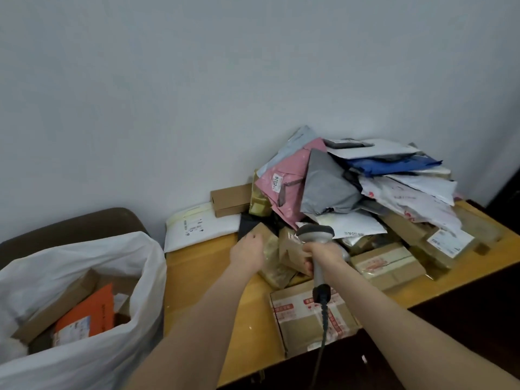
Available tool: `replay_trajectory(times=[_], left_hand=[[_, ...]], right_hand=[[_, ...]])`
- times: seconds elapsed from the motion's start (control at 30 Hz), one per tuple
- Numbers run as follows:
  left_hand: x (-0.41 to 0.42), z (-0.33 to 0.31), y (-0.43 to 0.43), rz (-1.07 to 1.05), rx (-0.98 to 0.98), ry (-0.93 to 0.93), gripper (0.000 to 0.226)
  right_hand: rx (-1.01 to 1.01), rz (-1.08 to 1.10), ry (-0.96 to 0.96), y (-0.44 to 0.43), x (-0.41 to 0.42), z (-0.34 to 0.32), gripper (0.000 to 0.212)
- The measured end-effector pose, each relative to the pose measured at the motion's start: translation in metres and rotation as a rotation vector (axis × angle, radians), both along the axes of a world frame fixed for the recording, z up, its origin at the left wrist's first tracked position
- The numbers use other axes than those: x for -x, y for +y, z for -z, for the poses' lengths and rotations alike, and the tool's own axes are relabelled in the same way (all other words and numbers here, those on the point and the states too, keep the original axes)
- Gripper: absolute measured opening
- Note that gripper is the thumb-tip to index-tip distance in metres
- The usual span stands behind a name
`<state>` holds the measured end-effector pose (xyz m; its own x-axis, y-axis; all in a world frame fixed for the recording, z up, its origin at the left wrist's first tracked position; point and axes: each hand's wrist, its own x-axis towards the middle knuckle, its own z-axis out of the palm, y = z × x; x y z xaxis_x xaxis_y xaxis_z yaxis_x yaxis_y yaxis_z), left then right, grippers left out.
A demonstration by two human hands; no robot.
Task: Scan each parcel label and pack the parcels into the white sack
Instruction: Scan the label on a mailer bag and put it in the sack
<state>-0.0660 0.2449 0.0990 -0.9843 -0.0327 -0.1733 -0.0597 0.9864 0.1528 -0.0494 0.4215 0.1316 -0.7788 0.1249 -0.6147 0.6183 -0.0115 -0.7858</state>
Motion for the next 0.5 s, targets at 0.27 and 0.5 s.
replay_trajectory(times=[0.27,0.5], left_hand=[[0.099,0.001,0.015,0.002,-0.254,0.086,0.038],[0.2,0.0,0.058,-0.087,-0.634,0.048,0.062]], right_hand=[[-0.019,0.102,0.113,0.019,0.102,-0.006,0.013],[-0.041,0.23,0.168,0.049,0.173,-0.012,0.017]])
